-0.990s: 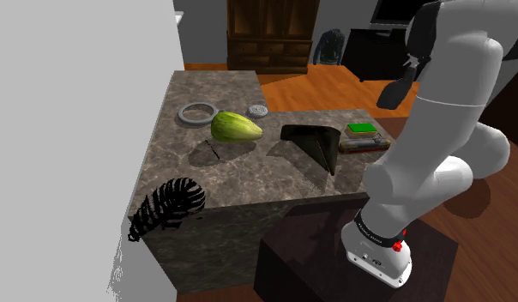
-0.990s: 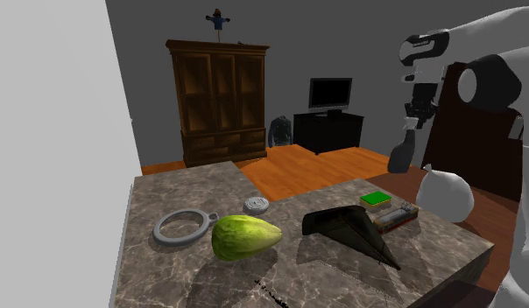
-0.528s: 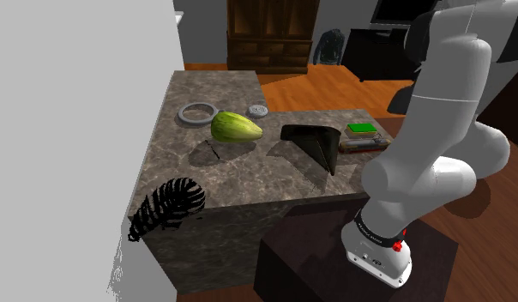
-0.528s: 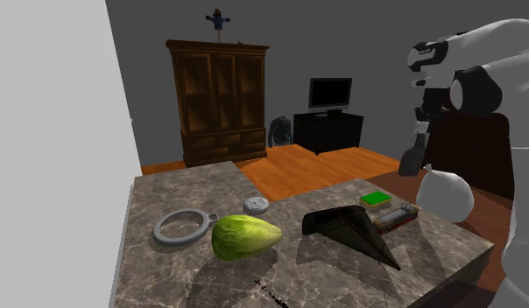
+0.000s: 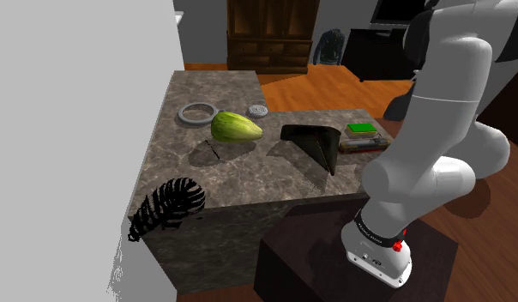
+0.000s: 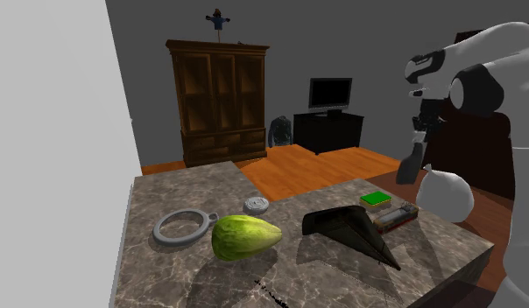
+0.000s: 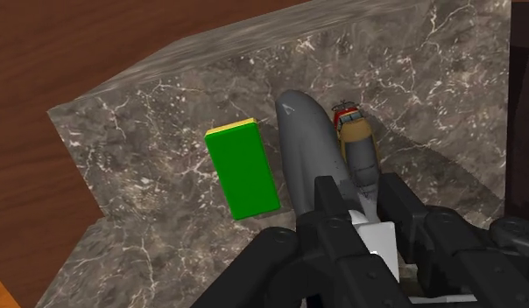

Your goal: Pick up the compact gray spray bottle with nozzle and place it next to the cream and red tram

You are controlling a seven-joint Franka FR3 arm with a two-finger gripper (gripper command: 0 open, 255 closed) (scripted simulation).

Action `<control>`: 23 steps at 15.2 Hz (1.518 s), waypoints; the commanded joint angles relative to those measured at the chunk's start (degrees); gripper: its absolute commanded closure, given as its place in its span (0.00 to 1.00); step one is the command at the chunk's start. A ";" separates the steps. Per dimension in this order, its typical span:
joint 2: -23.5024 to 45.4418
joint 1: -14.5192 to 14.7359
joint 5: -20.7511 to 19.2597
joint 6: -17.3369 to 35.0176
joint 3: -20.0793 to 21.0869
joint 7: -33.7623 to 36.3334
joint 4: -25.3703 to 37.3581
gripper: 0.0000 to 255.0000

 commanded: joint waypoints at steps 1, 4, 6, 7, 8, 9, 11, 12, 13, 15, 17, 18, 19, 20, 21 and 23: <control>-0.31 0.44 -0.16 1.75 -0.01 -0.06 -2.00 1.00; -0.34 0.83 -0.11 4.07 0.08 -0.20 -4.40 1.00; -0.28 1.03 -0.02 5.58 0.16 -0.32 -5.89 1.00; -0.22 1.11 0.05 6.32 0.20 -0.39 -6.61 1.00; -0.15 1.19 0.13 7.06 0.25 -0.47 -7.31 1.00; -0.06 1.25 0.22 7.79 0.30 -0.55 -7.99 1.00; 0.15 1.34 0.44 9.22 0.42 -0.74 -9.30 1.00; 0.28 1.37 0.57 9.93 0.49 -0.84 -9.92 1.00; 0.43 1.40 0.71 10.63 0.56 -0.94 -10.53 1.00; 0.76 1.42 1.02 12.02 0.72 -1.18 -11.70 1.00; 1.15 1.41 1.37 13.37 0.89 -1.43 -12.80 1.00; 1.38 1.39 1.58 14.11 1.00 -1.58 -13.38 1.00; 1.37 1.39 1.57 14.11 1.00 -1.57 -13.39 1.00; 1.38 1.39 1.58 14.11 1.00 -1.58 -13.38 1.00; 1.38 1.39 1.58 14.11 1.00 -1.58 -13.38 1.00; 1.38 1.39 1.58 14.11 1.00 -1.58 -13.38 1.00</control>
